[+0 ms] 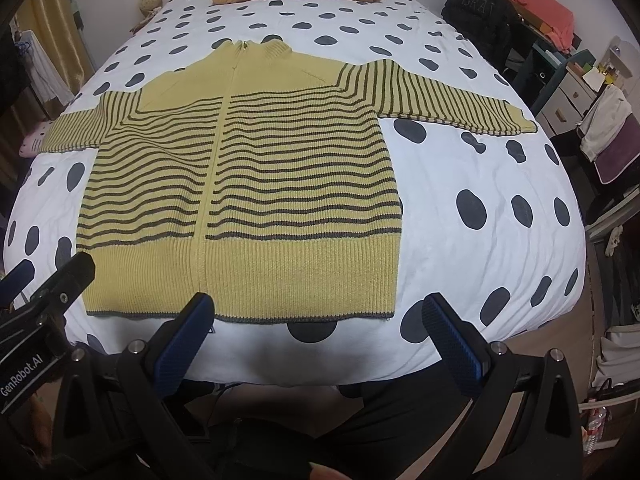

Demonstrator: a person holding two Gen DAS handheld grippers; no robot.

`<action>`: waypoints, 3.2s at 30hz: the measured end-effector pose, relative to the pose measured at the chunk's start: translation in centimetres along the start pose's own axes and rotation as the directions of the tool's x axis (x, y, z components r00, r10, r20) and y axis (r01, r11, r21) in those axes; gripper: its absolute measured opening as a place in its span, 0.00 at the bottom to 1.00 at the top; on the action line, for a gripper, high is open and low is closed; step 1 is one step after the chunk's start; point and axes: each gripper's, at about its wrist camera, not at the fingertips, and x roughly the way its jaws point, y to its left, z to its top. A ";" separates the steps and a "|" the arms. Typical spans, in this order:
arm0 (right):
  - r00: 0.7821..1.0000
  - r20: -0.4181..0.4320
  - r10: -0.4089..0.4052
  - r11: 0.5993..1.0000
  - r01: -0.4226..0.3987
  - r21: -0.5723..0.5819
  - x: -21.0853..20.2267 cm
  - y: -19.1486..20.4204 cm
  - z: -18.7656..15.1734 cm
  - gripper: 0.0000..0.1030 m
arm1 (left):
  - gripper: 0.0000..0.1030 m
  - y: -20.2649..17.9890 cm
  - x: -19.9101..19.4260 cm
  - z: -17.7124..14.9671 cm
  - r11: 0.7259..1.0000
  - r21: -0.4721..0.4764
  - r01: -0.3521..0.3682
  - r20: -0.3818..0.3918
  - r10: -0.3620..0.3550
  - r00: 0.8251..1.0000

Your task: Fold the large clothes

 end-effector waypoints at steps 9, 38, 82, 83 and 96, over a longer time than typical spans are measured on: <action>1.000 -0.001 0.004 1.000 -0.004 0.003 0.0 0.0 0.0 1.00 | 1.00 0.0 0.1 -0.1 1.000 0.000 0.000 -0.001 0.000 1.000; 1.000 -0.002 0.012 1.000 -0.012 0.007 0.0 -0.4 -0.2 1.00 | 1.00 -0.7 -0.2 -0.6 1.000 0.005 -0.012 -0.013 0.012 1.000; 0.860 0.433 0.269 0.519 -0.508 0.688 27.5 -50.5 19.1 0.93 | 1.00 -20.3 18.5 6.9 0.970 0.219 0.107 -0.117 -0.083 0.990; 0.862 0.431 0.266 0.519 -0.505 0.690 28.3 -50.8 19.9 0.91 | 1.00 -20.4 18.8 7.2 0.970 0.218 0.104 -0.110 -0.081 0.991; 0.847 0.483 0.223 0.586 -0.512 0.628 30.1 -51.0 22.1 0.11 | 1.00 -17.8 21.3 9.3 0.983 0.149 0.107 -0.131 -0.088 0.987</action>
